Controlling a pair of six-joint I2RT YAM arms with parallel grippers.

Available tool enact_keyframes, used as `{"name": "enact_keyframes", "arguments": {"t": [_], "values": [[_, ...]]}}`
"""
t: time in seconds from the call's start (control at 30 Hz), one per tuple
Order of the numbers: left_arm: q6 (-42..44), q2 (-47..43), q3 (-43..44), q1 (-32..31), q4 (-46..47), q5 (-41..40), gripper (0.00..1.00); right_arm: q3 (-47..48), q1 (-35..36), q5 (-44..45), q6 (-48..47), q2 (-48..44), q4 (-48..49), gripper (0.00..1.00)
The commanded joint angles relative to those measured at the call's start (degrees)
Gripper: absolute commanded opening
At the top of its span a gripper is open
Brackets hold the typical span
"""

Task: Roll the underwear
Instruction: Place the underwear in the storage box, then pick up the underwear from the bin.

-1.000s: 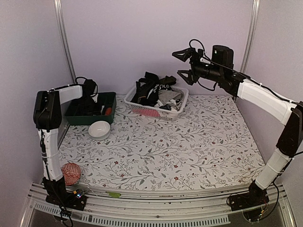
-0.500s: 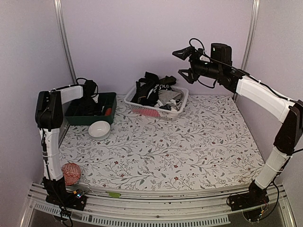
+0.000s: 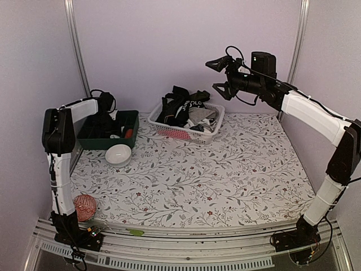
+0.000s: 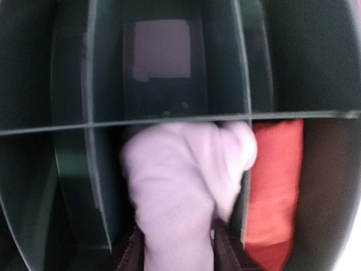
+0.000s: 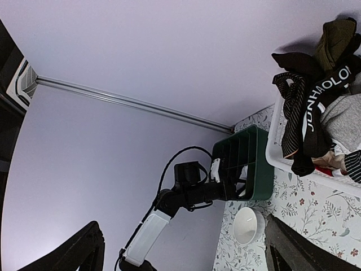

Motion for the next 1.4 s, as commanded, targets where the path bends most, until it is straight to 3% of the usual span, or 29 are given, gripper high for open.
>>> {"name": "enact_keyframes", "arguments": {"t": [0.0, 0.43, 0.53, 0.67, 0.9, 1.13, 1.37], "values": [[1.32, -3.31, 2.43, 0.16, -1.17, -1.67, 0.51, 2.16, -0.33, 0.48, -0.65, -0.77, 0.34, 0.99], [5.34, -8.07, 3.92, -0.42, 0.56, -1.77, 0.57, 1.49, -0.31, -1.63, -3.77, -1.42, 2.99, 0.99], [7.97, -11.15, 2.79, -1.35, 3.74, -2.47, 0.7, 0.8, -0.33, -1.38, -6.38, -2.43, 3.31, 0.99], [11.42, -15.4, 3.33, -2.61, 7.11, -1.28, 0.95, -1.3, -0.42, -0.38, -10.85, -4.78, 3.31, 0.99], [15.16, -21.09, 6.65, -3.03, 9.86, 13.54, 0.96, -8.21, -0.73, 0.39, -20.06, -10.7, 0.85, 0.99], [23.28, -15.03, 10.5, -5.58, 7.9, 33.51, 0.96, -24.03, -2.06, 7.09, -23.68, -22.34, 4.64, 0.99], [30.42, -4.58, 13.13, -10.96, 10.48, 33.76, 0.96, -30.66, -4.67, 7.44, -18.98, -28.93, 4.08, 0.99]]}}
